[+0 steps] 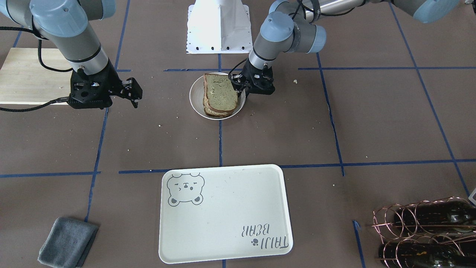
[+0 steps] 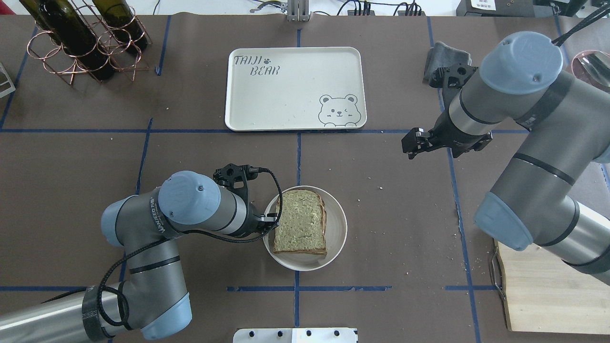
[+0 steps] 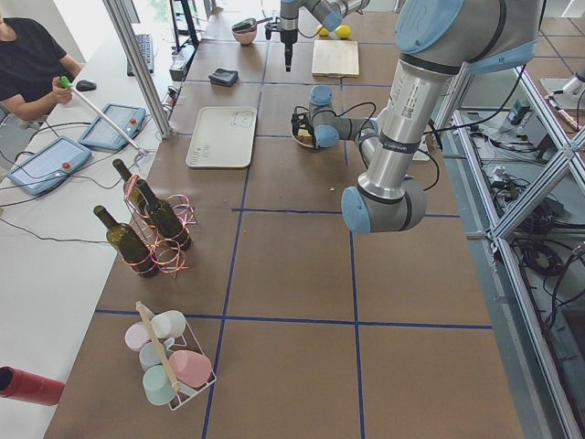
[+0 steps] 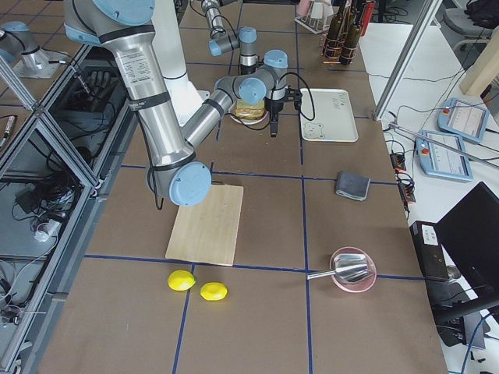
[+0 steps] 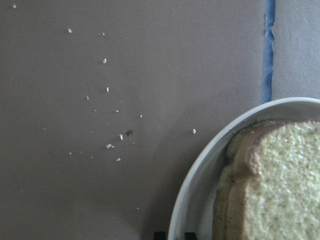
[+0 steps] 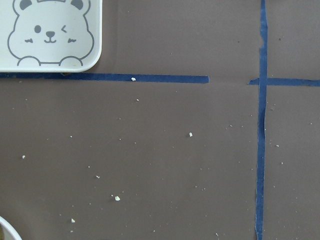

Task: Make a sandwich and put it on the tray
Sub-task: 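Grasp the rim of the white plate with the left gripper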

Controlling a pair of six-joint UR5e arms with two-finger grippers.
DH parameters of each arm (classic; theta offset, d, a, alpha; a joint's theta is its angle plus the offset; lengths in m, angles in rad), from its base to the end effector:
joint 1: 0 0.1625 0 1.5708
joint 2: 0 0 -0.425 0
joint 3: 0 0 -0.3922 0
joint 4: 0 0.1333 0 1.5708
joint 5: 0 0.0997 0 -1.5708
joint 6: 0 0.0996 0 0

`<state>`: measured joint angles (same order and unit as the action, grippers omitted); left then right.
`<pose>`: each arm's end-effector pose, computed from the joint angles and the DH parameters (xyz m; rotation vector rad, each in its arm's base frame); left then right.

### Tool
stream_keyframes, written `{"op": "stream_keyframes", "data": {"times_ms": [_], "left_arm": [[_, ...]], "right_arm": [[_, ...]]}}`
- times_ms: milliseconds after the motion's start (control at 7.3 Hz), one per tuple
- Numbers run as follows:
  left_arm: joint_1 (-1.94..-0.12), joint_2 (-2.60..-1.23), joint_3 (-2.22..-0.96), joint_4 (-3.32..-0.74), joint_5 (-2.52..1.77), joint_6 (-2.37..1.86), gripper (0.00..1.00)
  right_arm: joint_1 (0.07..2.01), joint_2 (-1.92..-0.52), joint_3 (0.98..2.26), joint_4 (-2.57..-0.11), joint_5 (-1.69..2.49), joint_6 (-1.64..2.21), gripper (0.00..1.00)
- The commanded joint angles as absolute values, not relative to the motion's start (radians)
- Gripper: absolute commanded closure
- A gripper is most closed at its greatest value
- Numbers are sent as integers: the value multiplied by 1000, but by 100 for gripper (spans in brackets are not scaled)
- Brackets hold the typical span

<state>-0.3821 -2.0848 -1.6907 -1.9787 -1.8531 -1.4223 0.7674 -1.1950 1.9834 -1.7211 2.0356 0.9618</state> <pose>0.5711 -0.3432 0.2625 0.0240 1.0647 -0.0641 -0.3455 -0.4565 0.2918 0.0512 -0.7681 0.0022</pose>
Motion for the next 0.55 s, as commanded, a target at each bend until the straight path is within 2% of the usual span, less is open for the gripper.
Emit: {"op": "stream_keyframes", "data": {"times_ms": [0, 411], "left_arm": [[-383, -2085, -1692, -1980, -1853, -1424, 100], [-405, -2080, -1712, -2057, -1862, -1427, 100]], "right_arm": [[767, -1195, 1983, -1721, 2036, 962, 0], [769, -1195, 1983, -1721, 2036, 960, 0]]}}
